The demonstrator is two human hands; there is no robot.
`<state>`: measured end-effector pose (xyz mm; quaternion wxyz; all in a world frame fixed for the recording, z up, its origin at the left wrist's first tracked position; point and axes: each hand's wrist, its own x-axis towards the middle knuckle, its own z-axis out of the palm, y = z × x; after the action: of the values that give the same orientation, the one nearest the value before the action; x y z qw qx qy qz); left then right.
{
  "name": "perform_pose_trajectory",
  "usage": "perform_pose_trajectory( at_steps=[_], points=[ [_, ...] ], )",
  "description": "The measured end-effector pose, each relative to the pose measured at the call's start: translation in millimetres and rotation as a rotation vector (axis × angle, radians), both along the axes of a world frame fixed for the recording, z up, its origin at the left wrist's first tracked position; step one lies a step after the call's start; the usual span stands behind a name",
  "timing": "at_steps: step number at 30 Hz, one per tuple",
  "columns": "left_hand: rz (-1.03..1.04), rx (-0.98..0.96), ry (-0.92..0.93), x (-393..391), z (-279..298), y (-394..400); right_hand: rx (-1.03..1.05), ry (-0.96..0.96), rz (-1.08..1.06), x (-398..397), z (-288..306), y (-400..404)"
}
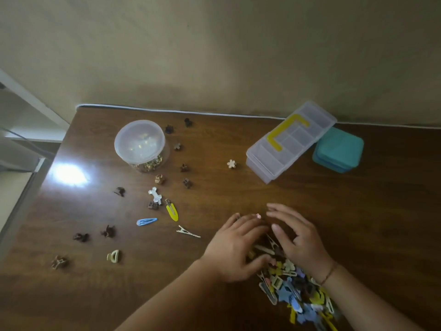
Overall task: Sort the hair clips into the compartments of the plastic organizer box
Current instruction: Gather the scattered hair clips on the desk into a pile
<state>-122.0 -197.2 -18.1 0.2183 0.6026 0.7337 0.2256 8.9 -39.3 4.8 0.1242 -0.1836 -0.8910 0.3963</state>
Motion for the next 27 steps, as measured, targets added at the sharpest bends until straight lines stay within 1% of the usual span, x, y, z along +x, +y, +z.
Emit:
perform_pose_trajectory(
  at_steps=[4, 6, 8, 9, 13, 15, 17, 18, 20, 23, 27],
  points=[
    [-0.038, -0.025, -0.055, 44, 4, -4, 0.035, -0.062, 0.184, -45, 14, 3],
    [-0.072, -0.038, -0.087, 59, 7, -5, 0.148, -0.151, 0.252, -81, 13, 1],
    [-0.093, -0.040, -0.090, 71, 7, -6, 0.266, -0.273, 0.263, -117, 10, -2],
    [-0.086, -0.029, -0.085, 75, 7, -7, 0.288, -0.335, 0.260, -132, 10, -2],
    [0.050, 0.102, -0.087, 74, 10, -14, 0.249, -0.510, 0.264, -163, 5, 9],
    [0.177, 0.188, -0.116, 65, 10, -21, 0.238, -0.514, 0.320, -154, 3, 15],
    [0.334, 0.263, -0.131, 56, 7, -30, 0.242, -0.445, 0.400, -126, 1, 22],
    [0.397, 0.279, -0.122, 53, 4, -34, 0.239, -0.404, 0.442, -107, 0, 25],
    [0.472, 0.251, -0.090, 51, -1, -41, 0.226, -0.345, 0.513, -62, -4, 31],
    [0.485, 0.150, -0.082, 59, -6, -43, 0.181, -0.327, 0.575, 3, -9, 39],
    [0.411, 0.093, -0.126, 82, -11, -32, 0.146, -0.317, 0.607, 59, -15, 38]
  ],
)
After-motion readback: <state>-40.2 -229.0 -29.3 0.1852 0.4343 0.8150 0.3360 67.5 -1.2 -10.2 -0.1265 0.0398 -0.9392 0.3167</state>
